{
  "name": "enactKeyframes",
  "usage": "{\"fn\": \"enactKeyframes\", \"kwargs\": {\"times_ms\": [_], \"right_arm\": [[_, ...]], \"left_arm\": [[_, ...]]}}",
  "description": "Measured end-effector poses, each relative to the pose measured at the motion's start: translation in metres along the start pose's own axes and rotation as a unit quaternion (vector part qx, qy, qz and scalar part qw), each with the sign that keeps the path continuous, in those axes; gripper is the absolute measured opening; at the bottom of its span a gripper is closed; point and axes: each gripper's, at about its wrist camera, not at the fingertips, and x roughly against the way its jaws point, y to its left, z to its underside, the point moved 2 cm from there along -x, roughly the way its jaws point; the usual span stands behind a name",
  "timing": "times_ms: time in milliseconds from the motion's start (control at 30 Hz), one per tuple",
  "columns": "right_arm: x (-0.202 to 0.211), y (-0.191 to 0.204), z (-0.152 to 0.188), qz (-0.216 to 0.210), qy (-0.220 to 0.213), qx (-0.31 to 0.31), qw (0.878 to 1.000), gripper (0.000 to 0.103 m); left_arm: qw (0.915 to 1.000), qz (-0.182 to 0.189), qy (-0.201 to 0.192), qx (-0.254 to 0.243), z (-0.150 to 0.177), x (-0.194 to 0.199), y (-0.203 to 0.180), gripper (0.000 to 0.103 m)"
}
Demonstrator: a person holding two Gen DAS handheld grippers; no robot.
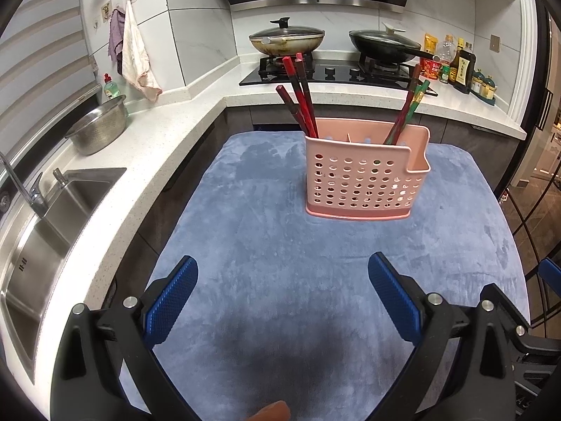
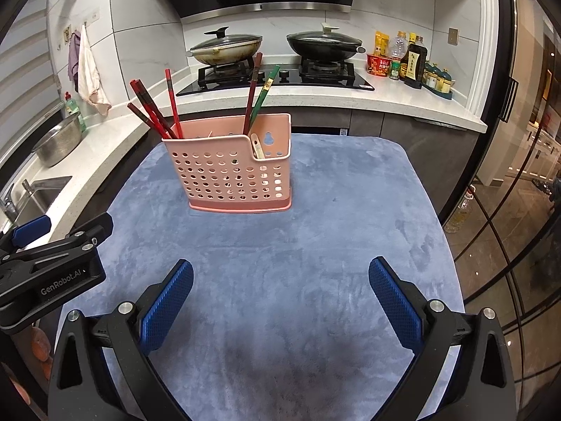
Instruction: Organize utensils
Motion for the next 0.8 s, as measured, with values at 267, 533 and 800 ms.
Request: {"fn": "enactKeyframes", "kwargs": {"times_ms": [267,533,800], "right_arm": [[0.0008,-0.0004,-0.0007,0.004,-0.004,0.002,1.0,0.096],[0.0015,-0.0021,-0.0028,0.007,-0.008,-0.002,1.0,0.096],[0.0019,-0.0025,-0.0037,0.008,-0.01,-0.001,1.0,0.096]], "left_arm": [[1.0,0.004,0.003,-0.003,-0.0002,-0.0009,0.0004,0.093],[1.0,0.002,-0.003,-0.002,-0.0011,0.0003,-0.0002,0.093],[1.0,0.001,-0.006,0.002,-0.0025,0.0009,-0.0008,0.093]]}}
